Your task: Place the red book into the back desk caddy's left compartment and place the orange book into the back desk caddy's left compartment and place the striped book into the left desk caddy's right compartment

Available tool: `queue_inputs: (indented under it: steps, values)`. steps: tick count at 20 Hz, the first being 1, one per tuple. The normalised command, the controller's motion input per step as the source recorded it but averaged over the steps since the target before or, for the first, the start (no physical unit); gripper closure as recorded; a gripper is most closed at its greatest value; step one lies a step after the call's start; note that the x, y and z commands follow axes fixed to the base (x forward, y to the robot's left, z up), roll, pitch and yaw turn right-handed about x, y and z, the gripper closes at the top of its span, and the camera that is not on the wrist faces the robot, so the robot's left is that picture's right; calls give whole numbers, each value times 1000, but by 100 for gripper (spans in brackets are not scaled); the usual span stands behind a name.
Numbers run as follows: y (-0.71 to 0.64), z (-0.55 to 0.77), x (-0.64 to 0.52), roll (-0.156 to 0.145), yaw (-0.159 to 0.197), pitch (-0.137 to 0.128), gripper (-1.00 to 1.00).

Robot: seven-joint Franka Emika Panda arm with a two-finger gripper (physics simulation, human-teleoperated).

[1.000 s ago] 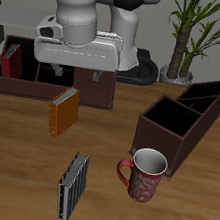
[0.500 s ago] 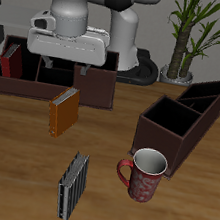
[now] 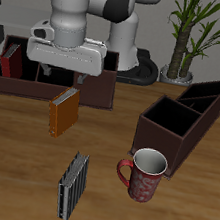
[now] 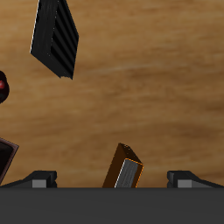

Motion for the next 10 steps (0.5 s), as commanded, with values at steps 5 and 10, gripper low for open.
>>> queue_inputs:
  steps: [5,10]
  values:
    - [81,-366,-113,22,-89,-31,-100]
    - [-217,-269,-143,-18,-88,-18,-100]
